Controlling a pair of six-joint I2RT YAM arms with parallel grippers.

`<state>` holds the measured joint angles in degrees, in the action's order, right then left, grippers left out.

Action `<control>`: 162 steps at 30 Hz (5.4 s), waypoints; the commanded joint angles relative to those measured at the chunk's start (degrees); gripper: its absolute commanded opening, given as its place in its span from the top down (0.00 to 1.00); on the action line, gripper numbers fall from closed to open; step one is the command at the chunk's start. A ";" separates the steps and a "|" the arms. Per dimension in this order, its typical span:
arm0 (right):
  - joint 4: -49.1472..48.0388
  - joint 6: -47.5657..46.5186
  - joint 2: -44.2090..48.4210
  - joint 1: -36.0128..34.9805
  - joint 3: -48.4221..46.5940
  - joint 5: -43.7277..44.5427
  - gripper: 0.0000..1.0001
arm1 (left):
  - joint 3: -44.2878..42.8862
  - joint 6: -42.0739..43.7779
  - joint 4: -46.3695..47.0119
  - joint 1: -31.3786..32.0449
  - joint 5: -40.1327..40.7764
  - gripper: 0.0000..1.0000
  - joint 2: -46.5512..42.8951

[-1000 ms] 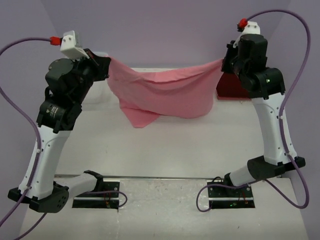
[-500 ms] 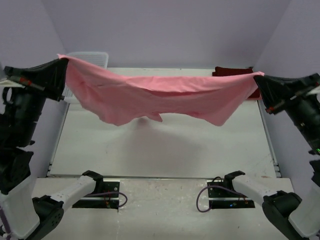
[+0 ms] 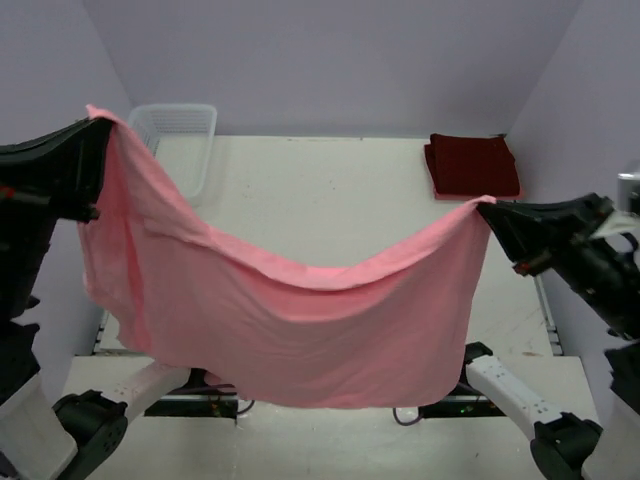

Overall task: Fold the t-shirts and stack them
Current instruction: Flatten out the tshirt, then grap the side of the flattened tshirt furthest away from the robot with both arms, then fold the flattened tshirt in 1/3 of the way

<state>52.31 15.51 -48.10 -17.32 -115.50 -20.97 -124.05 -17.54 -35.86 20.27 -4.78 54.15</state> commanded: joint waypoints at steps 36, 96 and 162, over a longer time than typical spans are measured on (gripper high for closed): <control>-14.26 1.45 -62.29 11.17 12.77 29.49 1.00 | 26.57 5.68 15.54 -3.92 15.15 1.00 54.67; -12.76 7.43 -50.97 15.74 35.69 27.65 1.00 | 56.90 -12.78 3.69 5.92 25.07 1.00 20.74; -9.86 6.47 -58.17 16.79 23.13 22.20 0.50 | 44.51 -12.96 9.05 -8.67 24.47 0.54 55.45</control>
<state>43.16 22.39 -111.18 -0.64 -92.29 1.83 -78.35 -32.45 -29.17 13.30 20.84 109.30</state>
